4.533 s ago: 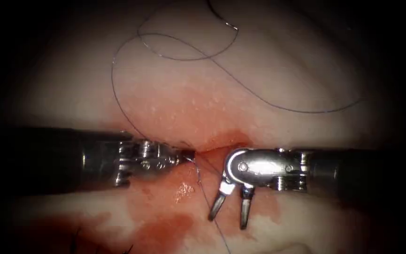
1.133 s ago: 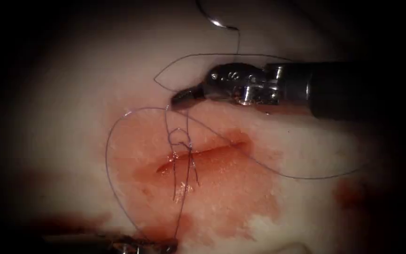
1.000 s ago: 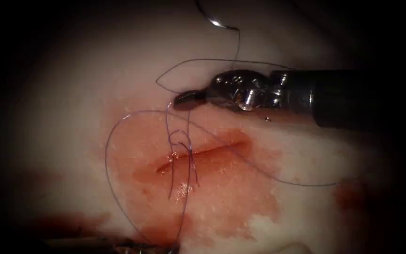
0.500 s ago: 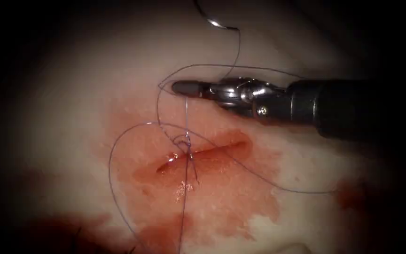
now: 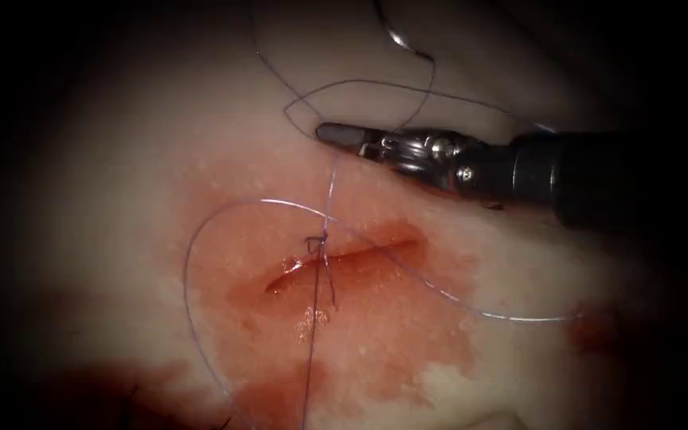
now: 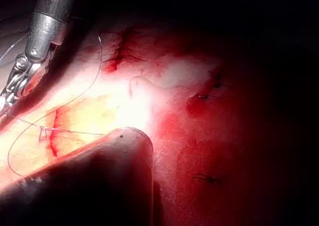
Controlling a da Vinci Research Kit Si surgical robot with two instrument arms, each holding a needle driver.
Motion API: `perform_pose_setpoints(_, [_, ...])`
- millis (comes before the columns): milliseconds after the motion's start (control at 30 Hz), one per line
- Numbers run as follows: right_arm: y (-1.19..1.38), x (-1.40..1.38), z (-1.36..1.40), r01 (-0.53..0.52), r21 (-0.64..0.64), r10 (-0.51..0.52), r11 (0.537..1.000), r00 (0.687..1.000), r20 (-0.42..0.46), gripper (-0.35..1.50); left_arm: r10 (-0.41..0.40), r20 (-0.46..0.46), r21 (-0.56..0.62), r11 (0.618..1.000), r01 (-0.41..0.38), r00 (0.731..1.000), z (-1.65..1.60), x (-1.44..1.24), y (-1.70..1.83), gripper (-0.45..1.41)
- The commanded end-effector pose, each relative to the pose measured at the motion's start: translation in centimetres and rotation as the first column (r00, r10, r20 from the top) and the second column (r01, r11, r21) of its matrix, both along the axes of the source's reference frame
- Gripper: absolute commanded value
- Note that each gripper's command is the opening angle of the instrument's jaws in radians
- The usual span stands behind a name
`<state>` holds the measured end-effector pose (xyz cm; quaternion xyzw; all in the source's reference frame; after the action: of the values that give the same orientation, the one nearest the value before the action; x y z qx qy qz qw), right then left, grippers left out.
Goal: Wound Closure
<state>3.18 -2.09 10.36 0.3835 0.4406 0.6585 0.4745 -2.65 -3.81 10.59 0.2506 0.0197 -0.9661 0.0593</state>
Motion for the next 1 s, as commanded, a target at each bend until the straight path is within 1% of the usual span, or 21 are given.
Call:
perform_pose_setpoints(33, [0.03,0.11,0.04,0.016,-0.003,-0.016,1.000,1.000,-0.010,-0.35,0.001,0.000,0.000,1.000,-0.001,1.000,0.04,-0.05,-0.04,-0.45])
perform_pose_setpoints(133, [0.01,0.16,0.05,0.038,-0.013,-0.038,0.999,0.999,-0.021,-0.35,0.004,0.001,0.003,1.000,-0.004,1.000,0.02,-0.06,-0.07,-0.45])
perform_pose_setpoints(400, [-0.02,0.31,0.17,0.115,-0.083,-0.115,0.990,0.993,0.006,-0.35,0.013,0.004,0.007,1.000,-0.013,1.000,-0.09,-0.11,-0.19,-0.45])
perform_pose_setpoints(633, [-0.05,0.26,0.26,0.168,-0.165,-0.165,0.972,0.986,0.028,-0.35,0.031,0.020,0.018,0.999,-0.032,0.999,-0.22,-0.22,-0.39,-0.45])
perform_pose_setpoints(767, [-0.03,0.24,0.28,0.203,-0.172,-0.197,0.964,0.979,0.054,-0.35,0.044,0.024,0.020,0.999,-0.044,0.999,-0.22,-0.29,-0.46,-0.45])
perform_pose_setpoints(833, [-0.01,0.26,0.31,0.222,-0.195,-0.213,0.955,0.975,0.064,-0.35,0.050,0.027,0.018,0.999,-0.050,0.998,-0.21,-0.30,-0.47,-0.45])
perform_pose_setpoints(900, [0.03,0.28,0.35,0.248,-0.242,-0.232,0.938,0.968,0.093,-0.35,0.060,0.030,0.019,0.998,-0.060,0.998,-0.19,-0.31,-0.47,-0.45])
perform_pose_setpoints(1000, [0.06,0.31,0.48,0.262,-0.254,-0.243,0.931,0.965,0.101,-0.35,0.068,0.034,0.021,0.997,-0.069,0.997,-0.17,-0.31,-0.50,-0.45])
